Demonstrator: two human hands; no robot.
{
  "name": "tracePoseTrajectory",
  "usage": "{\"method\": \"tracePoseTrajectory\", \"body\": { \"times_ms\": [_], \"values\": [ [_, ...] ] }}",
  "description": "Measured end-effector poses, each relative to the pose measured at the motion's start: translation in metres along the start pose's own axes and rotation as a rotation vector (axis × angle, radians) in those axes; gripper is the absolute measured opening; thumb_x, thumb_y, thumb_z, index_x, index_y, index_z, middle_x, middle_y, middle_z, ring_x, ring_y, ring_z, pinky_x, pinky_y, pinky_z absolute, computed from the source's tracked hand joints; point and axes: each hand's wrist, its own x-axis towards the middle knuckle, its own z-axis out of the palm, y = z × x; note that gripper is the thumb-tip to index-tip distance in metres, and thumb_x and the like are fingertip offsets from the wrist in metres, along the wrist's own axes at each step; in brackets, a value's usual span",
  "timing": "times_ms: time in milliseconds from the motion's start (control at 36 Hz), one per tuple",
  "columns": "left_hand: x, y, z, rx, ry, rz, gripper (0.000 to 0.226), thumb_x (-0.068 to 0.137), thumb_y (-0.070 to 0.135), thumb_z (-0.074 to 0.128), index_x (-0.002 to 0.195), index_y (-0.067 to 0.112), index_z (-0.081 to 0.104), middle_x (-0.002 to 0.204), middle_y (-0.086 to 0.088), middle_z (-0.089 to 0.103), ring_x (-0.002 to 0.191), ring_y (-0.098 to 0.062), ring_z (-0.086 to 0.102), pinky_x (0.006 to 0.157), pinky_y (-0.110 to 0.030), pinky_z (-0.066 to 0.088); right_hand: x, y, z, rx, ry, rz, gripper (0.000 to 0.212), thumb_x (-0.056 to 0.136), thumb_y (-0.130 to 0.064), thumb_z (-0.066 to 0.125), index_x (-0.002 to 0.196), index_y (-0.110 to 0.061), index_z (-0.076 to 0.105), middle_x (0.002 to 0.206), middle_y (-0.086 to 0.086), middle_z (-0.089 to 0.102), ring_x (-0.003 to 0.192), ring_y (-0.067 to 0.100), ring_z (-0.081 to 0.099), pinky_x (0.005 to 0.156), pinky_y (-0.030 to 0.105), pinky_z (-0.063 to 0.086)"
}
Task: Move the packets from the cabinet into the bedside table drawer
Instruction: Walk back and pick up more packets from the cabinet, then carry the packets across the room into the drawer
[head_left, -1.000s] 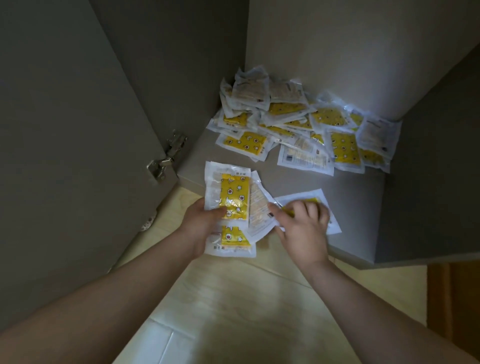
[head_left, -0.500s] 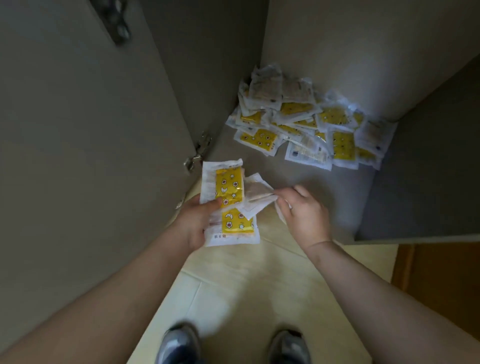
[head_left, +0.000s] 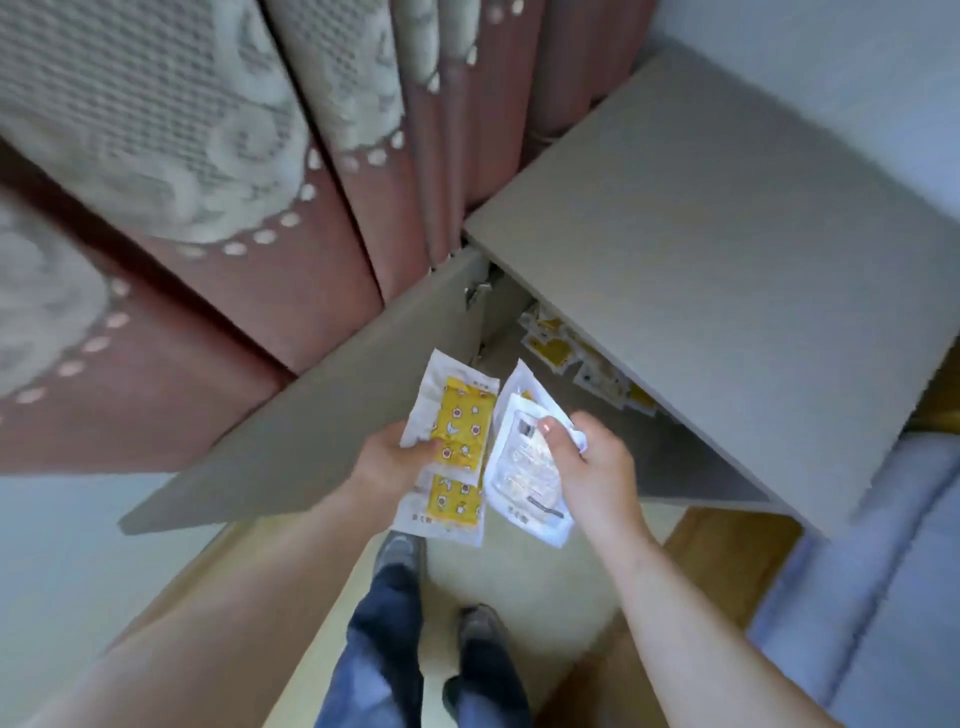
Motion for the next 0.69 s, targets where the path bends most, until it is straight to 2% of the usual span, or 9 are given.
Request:
{"method": "tracePoseTrajectory", "body": {
  "times_ms": [28, 83, 139, 222, 333, 472, 556, 639, 694],
  "values": [
    [-0.015, 0.003, -0.006, -0.026, 0.027, 0.009, 0.013, 0.090, 0.008, 0.061, 0.103, 0.008, 0.062, 0.100, -0.014, 0.068, 0.089, -0.034, 0.065, 0.084, -0.051, 0.053, -0.007, -0.012, -0.004, 0.043, -0.020, 0.032, 0.033, 0.092, -0.026, 0.057, 0.063, -0.020, 0.041, 0.064, -0.001, 0.047, 0.057, 0.013, 0.042, 0.050, 0.018, 0.032],
    [-0.043, 0.007, -0.018, -0.083, 0.084, 0.026, 0.010, 0.090, 0.007, 0.060, 0.101, 0.010, 0.060, 0.089, -0.008, 0.067, 0.078, -0.027, 0.064, 0.075, -0.043, 0.054, -0.021, -0.035, -0.011, 0.155, -0.049, 0.062, 0.034, 0.091, -0.028, 0.057, 0.069, -0.004, 0.047, 0.066, 0.005, 0.048, 0.060, 0.015, 0.044, 0.055, 0.023, 0.035],
    [-0.072, 0.006, -0.031, -0.151, 0.131, 0.037, 0.010, 0.090, 0.007, 0.060, 0.099, 0.011, 0.059, 0.086, -0.006, 0.065, 0.075, -0.026, 0.063, 0.073, -0.041, 0.054, -0.035, -0.057, -0.017, 0.242, -0.097, 0.063, 0.038, 0.091, -0.026, 0.056, 0.079, 0.008, 0.045, 0.070, 0.009, 0.047, 0.064, 0.017, 0.042, 0.059, 0.028, 0.033],
    [-0.113, -0.002, -0.054, -0.242, 0.191, 0.054, 0.008, 0.091, 0.007, 0.059, 0.095, 0.014, 0.060, 0.088, -0.007, 0.066, 0.075, -0.028, 0.064, 0.068, -0.040, 0.054, -0.060, -0.091, -0.020, 0.317, -0.192, 0.076, 0.029, 0.093, -0.022, 0.055, 0.079, 0.003, 0.049, 0.069, 0.005, 0.051, 0.063, 0.014, 0.047, 0.054, 0.022, 0.038],
    [-0.166, -0.019, -0.091, -0.366, 0.268, 0.092, 0.011, 0.092, 0.003, 0.055, 0.094, 0.013, 0.059, 0.081, -0.005, 0.066, 0.064, -0.021, 0.063, 0.052, -0.029, 0.050, -0.098, -0.130, -0.001, 0.357, -0.356, 0.121, 0.019, 0.093, -0.021, 0.056, 0.079, -0.009, 0.062, 0.078, 0.004, 0.067, 0.073, 0.017, 0.063, 0.069, 0.029, 0.049],
    [-0.235, -0.049, -0.149, -0.558, 0.313, 0.157, 0.011, 0.088, 0.007, 0.063, 0.097, 0.013, 0.064, 0.086, -0.005, 0.072, 0.070, -0.021, 0.068, 0.057, -0.032, 0.054, -0.158, -0.170, 0.052, 0.254, -0.556, 0.113, 0.019, 0.093, -0.023, 0.057, 0.077, -0.013, 0.062, 0.079, 0.004, 0.067, 0.075, 0.020, 0.063, 0.073, 0.033, 0.048],
    [-0.277, -0.073, -0.189, -0.683, 0.321, 0.188, 0.024, 0.076, 0.005, 0.064, 0.100, 0.009, 0.063, 0.095, -0.014, 0.071, 0.078, -0.029, 0.068, 0.068, -0.041, 0.056, -0.203, -0.190, 0.095, 0.187, -0.641, 0.105, 0.019, 0.093, -0.022, 0.057, 0.077, -0.013, 0.060, 0.081, 0.005, 0.066, 0.074, 0.020, 0.061, 0.068, 0.030, 0.046],
    [-0.316, -0.110, -0.237, -0.840, 0.361, 0.193, 0.022, 0.084, -0.003, 0.055, 0.104, 0.005, 0.062, 0.097, -0.017, 0.071, 0.077, -0.031, 0.069, 0.064, -0.042, 0.058, -0.255, -0.204, 0.144, 0.112, -0.707, 0.054, 0.017, 0.093, -0.023, 0.055, 0.079, -0.013, 0.058, 0.087, 0.007, 0.064, 0.077, 0.020, 0.060, 0.067, 0.030, 0.045],
    [-0.343, -0.141, -0.272, -0.925, 0.423, 0.199, 0.026, 0.083, -0.003, 0.057, 0.109, 0.003, 0.061, 0.101, -0.020, 0.070, 0.084, -0.034, 0.068, 0.070, -0.044, 0.057, -0.299, -0.212, 0.181, 0.090, -0.791, 0.052, 0.013, 0.094, -0.023, 0.056, 0.089, -0.012, 0.060, 0.094, 0.006, 0.068, 0.083, 0.021, 0.064, 0.073, 0.032, 0.049]
  ]
}}
